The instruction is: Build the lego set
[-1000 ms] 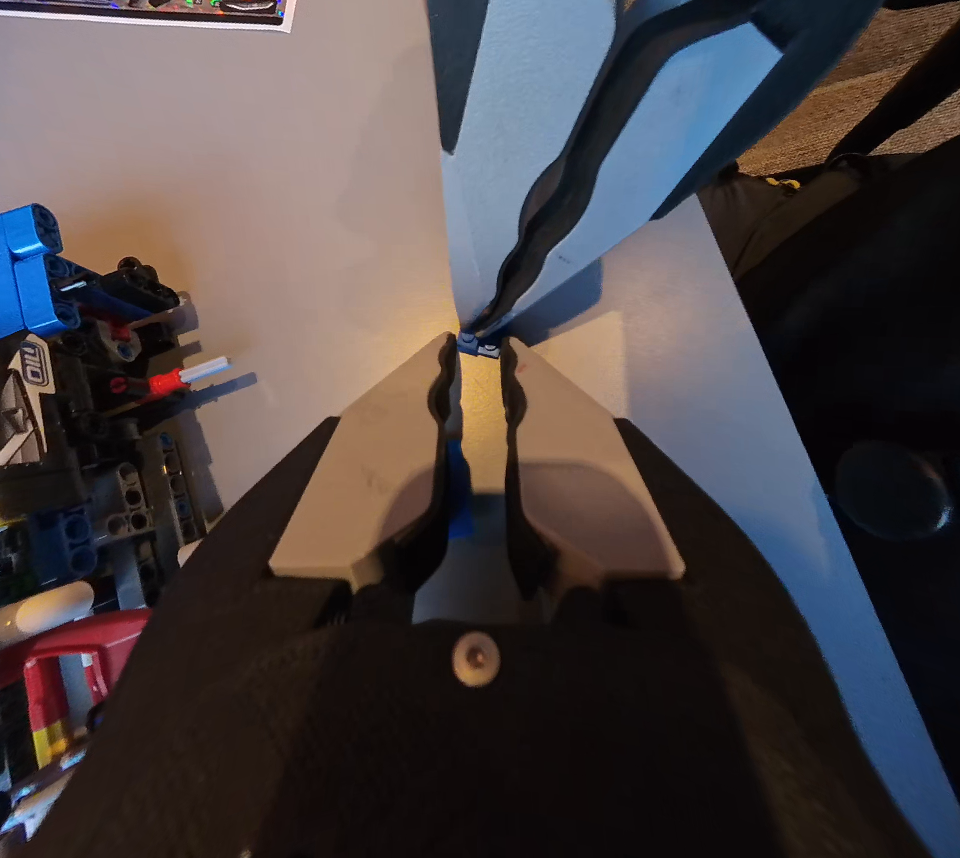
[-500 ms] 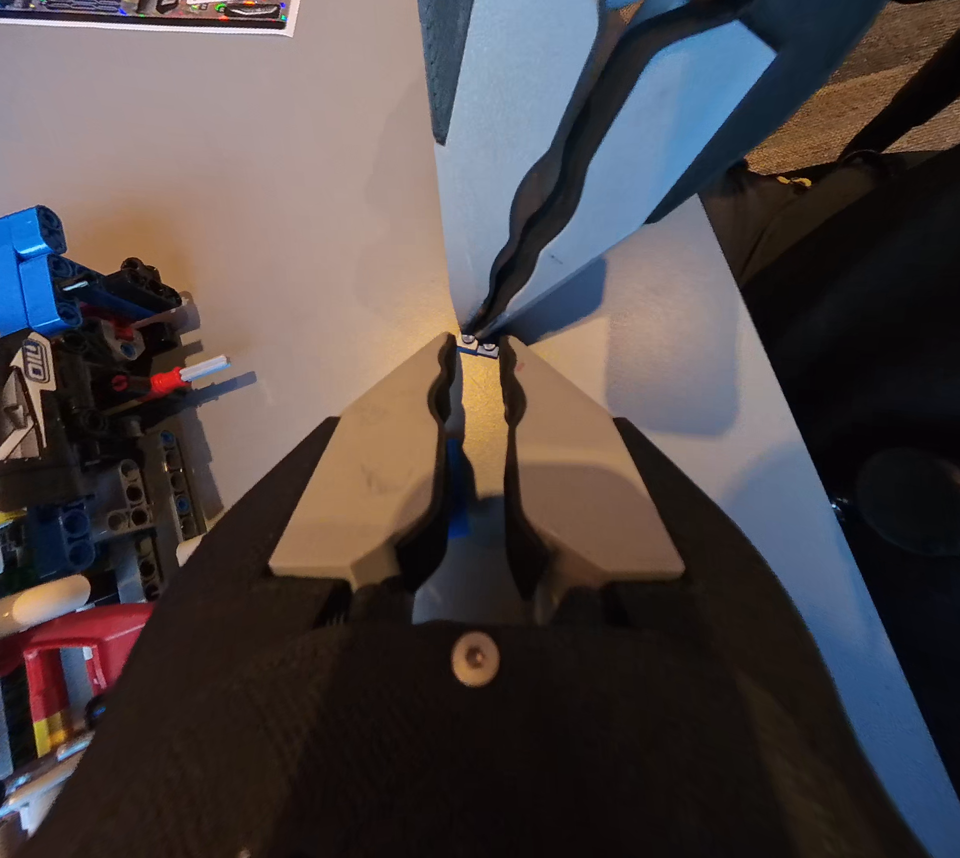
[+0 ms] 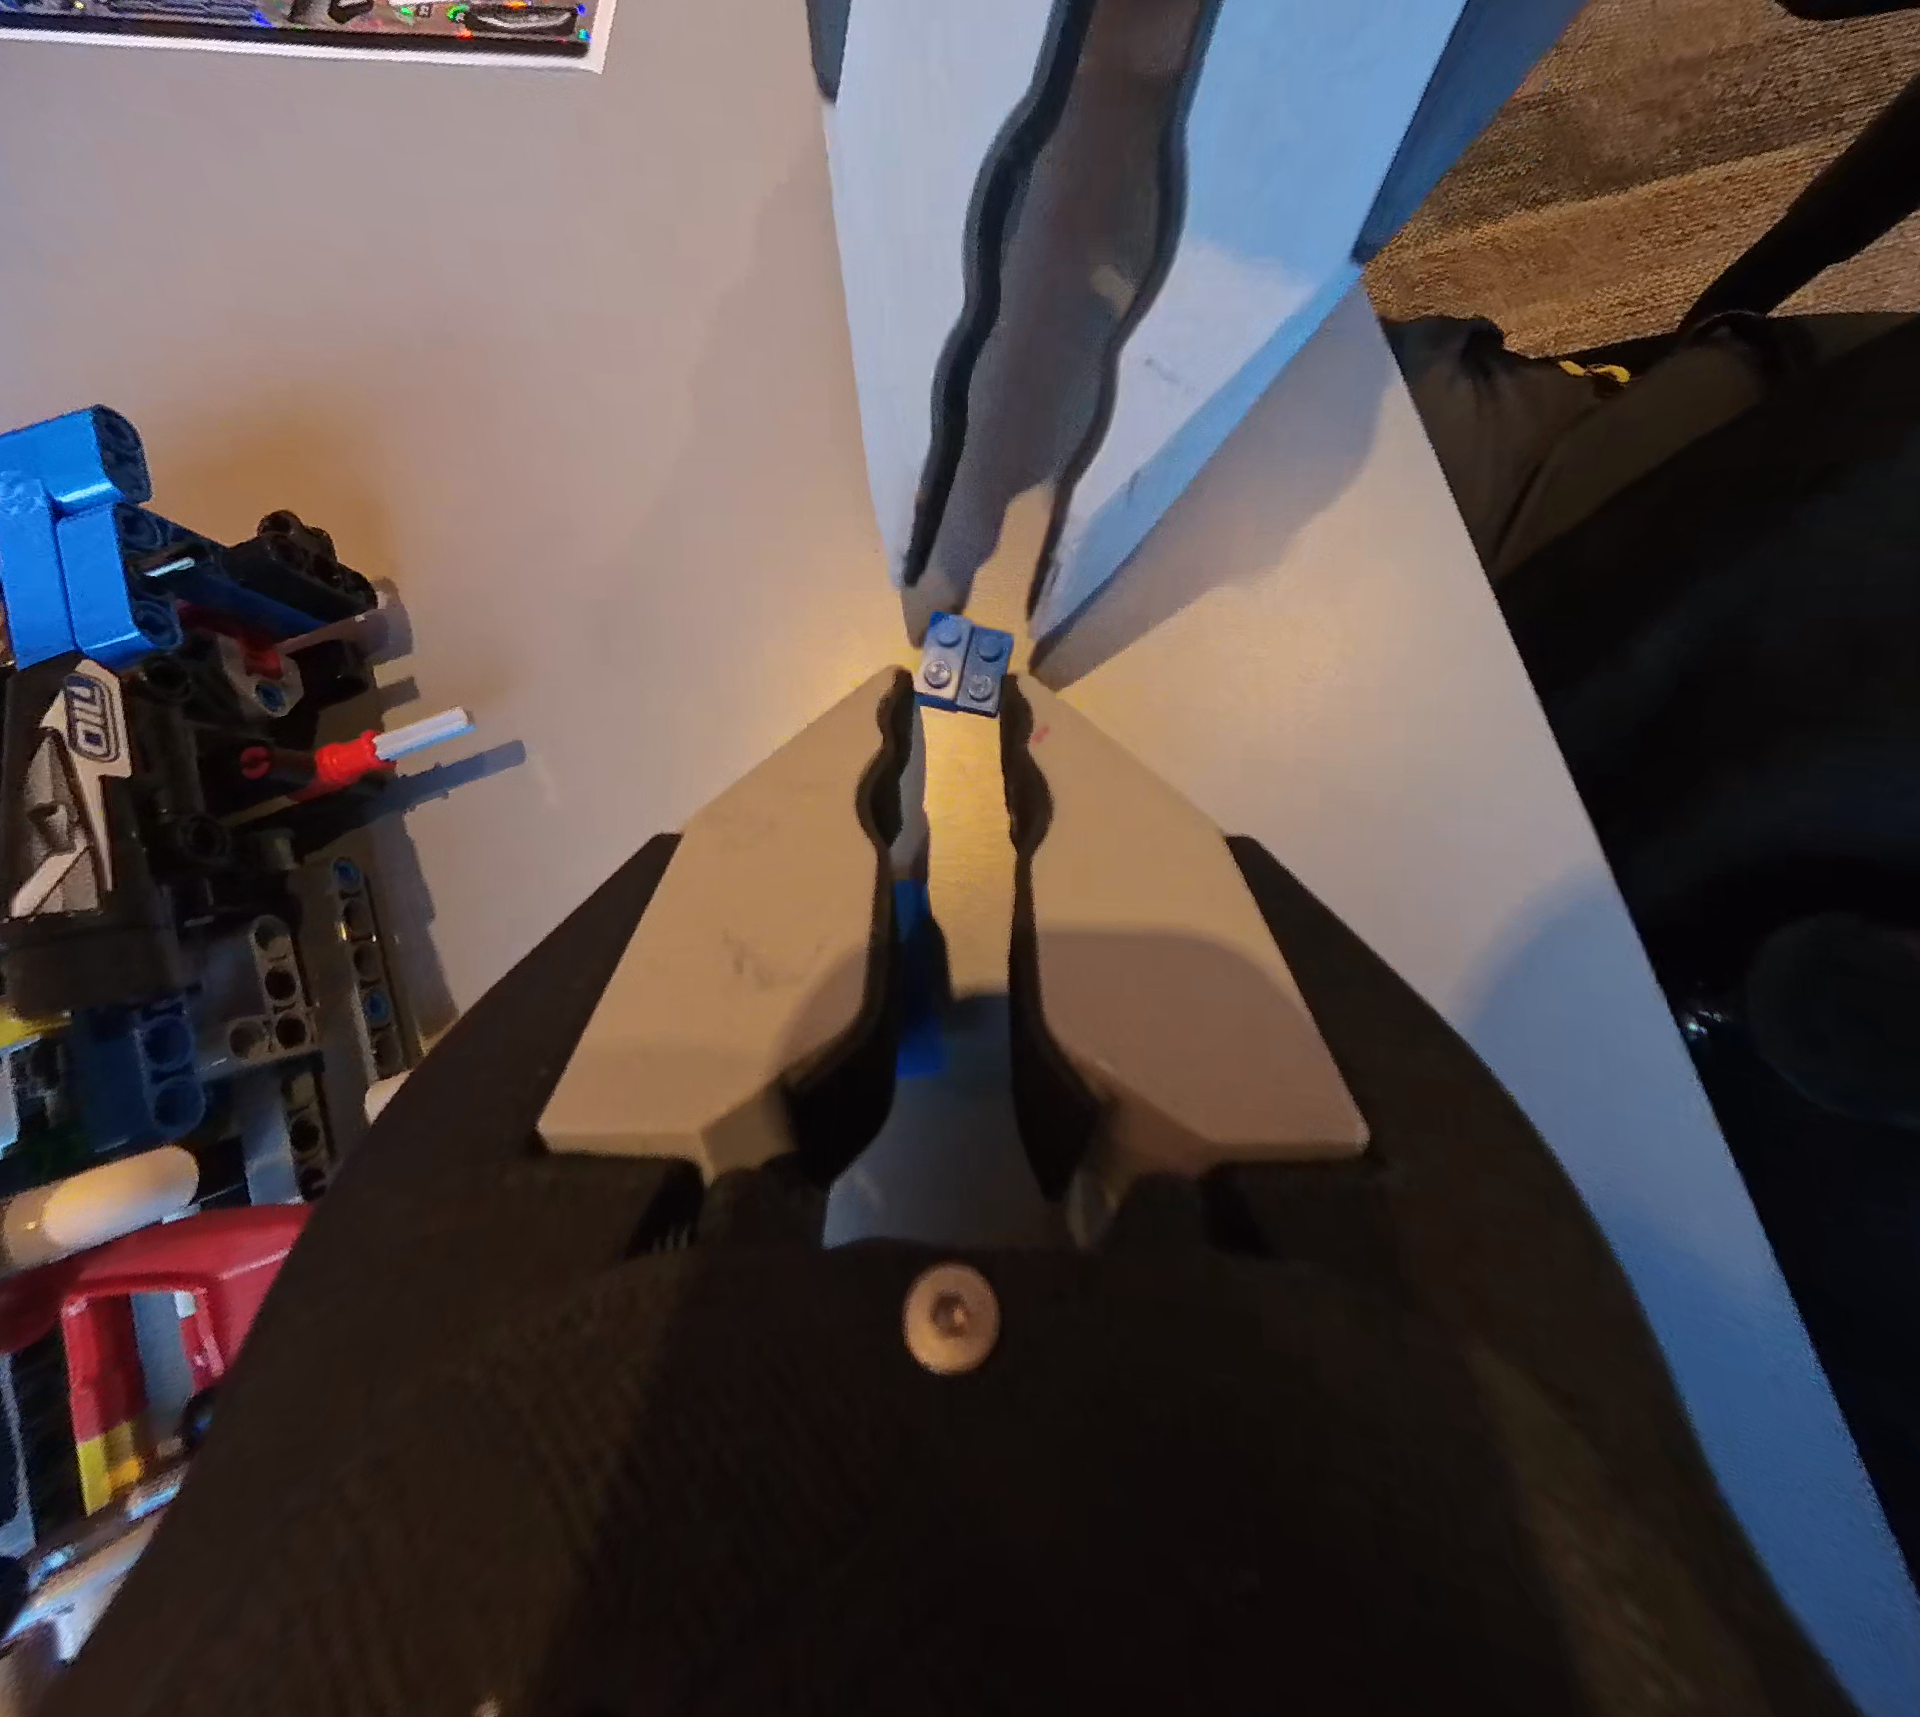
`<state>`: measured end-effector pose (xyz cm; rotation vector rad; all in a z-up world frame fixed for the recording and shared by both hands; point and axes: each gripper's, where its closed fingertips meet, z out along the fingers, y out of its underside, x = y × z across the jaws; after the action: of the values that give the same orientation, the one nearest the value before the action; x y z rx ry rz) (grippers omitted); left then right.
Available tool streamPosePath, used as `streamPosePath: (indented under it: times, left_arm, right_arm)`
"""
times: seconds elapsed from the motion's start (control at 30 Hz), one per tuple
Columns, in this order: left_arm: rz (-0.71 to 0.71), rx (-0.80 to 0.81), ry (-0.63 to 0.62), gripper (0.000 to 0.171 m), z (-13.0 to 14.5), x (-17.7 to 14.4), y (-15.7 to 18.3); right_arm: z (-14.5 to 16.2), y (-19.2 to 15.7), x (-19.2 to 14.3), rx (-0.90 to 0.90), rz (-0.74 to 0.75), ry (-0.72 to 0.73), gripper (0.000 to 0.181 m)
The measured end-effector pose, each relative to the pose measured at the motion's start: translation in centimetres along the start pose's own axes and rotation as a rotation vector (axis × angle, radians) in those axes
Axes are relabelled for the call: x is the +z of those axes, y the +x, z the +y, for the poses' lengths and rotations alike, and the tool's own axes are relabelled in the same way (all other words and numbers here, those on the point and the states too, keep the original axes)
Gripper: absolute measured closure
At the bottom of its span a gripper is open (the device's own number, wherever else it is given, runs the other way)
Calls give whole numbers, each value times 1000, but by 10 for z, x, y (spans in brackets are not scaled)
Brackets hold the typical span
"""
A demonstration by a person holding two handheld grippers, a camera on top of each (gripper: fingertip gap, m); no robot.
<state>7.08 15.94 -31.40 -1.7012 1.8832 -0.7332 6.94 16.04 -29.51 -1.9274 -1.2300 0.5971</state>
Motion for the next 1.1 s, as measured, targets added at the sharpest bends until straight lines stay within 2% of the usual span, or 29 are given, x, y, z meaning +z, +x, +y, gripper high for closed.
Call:
streamPosePath:
  times: [0.23,0.37,0.5,0.63,0.73,0.87,1.0,1.1]
  left_arm:
    - [23,-30,1,158,1,-2,-3]
    - [95,-83,69,158,-10,-8,3]
    - [233,-160,214,158,-30,-27,11]
    - [466,-128,478,158,-63,-75,33]
    - [553,-115,592,158,-76,-104,36]
    - [745,-152,752,159,-91,-141,40]
    - [849,-145,784,159,-94,-155,50]
    - [866,-148,762,159,-94,-152,55]
  right_arm:
    - [13,5,-2,-60,20,-39,154]
    - [4,0,-3,-134,26,-10,154]
    - [-18,-10,-18,-234,35,86,153]
    - [-42,-20,-40,-286,15,135,155]
    - [-69,-32,-56,-351,-7,196,158]
    - [-105,-44,-69,-441,-28,285,161]
    - [-128,-46,-76,-474,-58,358,162]
    - [-137,-50,-79,-518,-68,386,164]
